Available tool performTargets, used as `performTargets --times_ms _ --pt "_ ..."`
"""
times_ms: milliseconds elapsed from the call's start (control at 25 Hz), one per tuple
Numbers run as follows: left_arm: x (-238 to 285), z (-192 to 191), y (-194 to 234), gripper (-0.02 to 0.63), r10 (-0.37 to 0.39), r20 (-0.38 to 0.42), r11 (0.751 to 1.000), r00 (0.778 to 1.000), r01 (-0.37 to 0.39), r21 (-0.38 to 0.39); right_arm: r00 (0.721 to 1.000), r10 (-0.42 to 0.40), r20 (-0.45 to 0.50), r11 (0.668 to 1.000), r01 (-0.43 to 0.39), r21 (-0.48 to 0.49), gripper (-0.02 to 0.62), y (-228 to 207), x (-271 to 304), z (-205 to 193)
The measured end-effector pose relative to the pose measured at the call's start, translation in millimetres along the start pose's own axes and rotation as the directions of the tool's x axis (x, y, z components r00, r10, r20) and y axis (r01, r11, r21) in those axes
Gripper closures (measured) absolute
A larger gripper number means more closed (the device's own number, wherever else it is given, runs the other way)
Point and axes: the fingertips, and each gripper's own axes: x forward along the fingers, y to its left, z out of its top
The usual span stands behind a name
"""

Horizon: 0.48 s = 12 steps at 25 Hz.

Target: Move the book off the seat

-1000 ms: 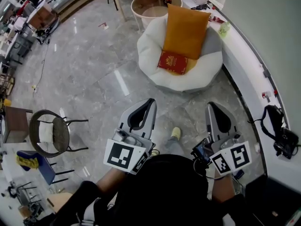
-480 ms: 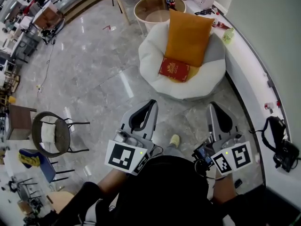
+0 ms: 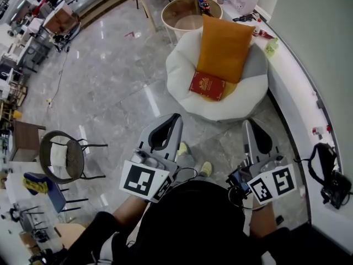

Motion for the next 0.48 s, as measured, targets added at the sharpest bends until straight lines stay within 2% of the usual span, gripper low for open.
performTargets --times_ms 480 --pt "34 5 35 0.594 -0.035 0.028 0.999 0.999 0.035 -0.001 1.0 -0.009 -0.013 0.999 0.009 -0.032 0.586 -10 49 2"
